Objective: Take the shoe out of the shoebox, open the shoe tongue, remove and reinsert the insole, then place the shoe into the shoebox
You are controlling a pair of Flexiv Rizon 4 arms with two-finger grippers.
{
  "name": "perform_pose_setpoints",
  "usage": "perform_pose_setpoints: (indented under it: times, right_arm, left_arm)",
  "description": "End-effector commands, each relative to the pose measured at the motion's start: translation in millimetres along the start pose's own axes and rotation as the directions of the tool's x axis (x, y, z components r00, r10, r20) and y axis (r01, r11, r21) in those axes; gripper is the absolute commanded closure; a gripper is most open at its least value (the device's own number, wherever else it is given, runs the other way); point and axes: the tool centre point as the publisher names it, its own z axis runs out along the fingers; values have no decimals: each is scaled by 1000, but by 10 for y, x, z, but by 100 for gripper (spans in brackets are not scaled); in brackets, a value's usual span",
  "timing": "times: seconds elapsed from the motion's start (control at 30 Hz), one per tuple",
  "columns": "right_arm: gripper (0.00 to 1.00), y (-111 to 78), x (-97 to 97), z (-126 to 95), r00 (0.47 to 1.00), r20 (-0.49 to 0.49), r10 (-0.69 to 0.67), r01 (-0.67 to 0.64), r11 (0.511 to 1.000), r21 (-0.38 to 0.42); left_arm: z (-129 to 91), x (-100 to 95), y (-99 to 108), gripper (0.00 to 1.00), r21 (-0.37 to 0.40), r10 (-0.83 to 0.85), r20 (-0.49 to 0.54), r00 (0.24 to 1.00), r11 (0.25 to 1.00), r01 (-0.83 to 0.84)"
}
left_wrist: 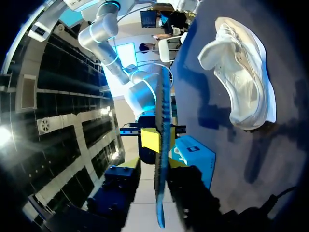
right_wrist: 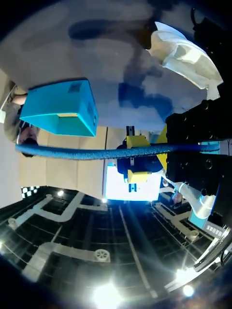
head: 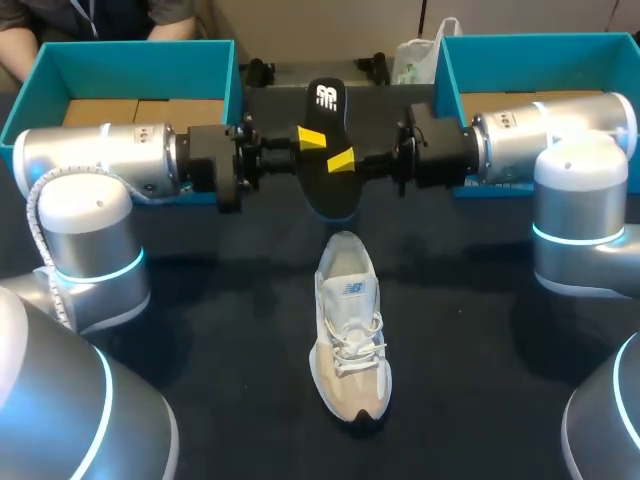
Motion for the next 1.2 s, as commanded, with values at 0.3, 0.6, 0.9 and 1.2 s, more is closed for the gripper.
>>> perform_pose_setpoints:
  times: [0.3,0.6,0.9,1.2]
  right_arm:
    - [100,84,-82,-295,993,63,-96,98,994,-43]
    - [100,85,-94,-324,993,69,-98,102,994,-51]
    - [100,47,-79,-501,988,45,-151,154,983,-98]
    - [100,-95,-262,-637,962,115,-248,258,963,-83]
  left_arm:
    - [-550,-33,-275,0,-22,-220,-301,928,974,224]
    - [-550,-33,-275,0,-22,-220,-301,928,974,224]
    - [-573,27,-339,0,-131,-346,-347,872,938,321]
    - [-815,248,-562,0,-386,-743,-329,583,669,635]
